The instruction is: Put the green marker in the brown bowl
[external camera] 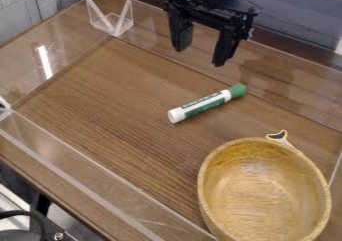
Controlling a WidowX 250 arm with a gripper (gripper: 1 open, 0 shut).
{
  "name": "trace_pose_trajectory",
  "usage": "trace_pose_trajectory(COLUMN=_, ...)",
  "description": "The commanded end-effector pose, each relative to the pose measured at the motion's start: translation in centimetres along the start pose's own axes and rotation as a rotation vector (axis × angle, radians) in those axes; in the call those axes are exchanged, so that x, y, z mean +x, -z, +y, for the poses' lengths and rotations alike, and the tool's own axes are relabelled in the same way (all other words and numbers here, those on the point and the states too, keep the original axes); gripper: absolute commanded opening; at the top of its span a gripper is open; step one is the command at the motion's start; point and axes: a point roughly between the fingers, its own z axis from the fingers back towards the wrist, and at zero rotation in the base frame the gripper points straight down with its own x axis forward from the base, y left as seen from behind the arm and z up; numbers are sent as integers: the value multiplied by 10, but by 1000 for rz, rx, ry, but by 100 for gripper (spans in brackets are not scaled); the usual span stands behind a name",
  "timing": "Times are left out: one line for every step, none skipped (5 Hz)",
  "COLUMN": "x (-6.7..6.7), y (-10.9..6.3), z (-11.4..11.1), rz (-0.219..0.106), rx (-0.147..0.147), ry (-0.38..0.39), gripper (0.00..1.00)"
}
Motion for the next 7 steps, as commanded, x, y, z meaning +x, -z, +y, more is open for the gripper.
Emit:
trace_pose_trajectory(x=4, y=10, z=-3, rz=3, rx=3, ry=46, gripper=100)
trace_pose_trajectory(x=9, y=28, z=-7, rz=-8, rx=10, ry=101, gripper=100)
trace_pose_trajectory(x=13, y=41, z=-12, rz=-18, rx=22, ry=216, gripper=100)
trace_pose_trajectory(x=17, y=50, z=-16, rz=-25, rx=34, ry=278, gripper=100)
trace_pose_trajectory(x=20, y=58, z=-20, rz=-28, rx=42, ry=319, gripper=100)
trace_pose_trajectory(x=22, y=66, z=-22, rz=-35, rx=53, ry=344, gripper=100)
trace_pose_trajectory(x=25, y=75, z=-23, rz=-42, rx=62, ry=364, gripper=100)
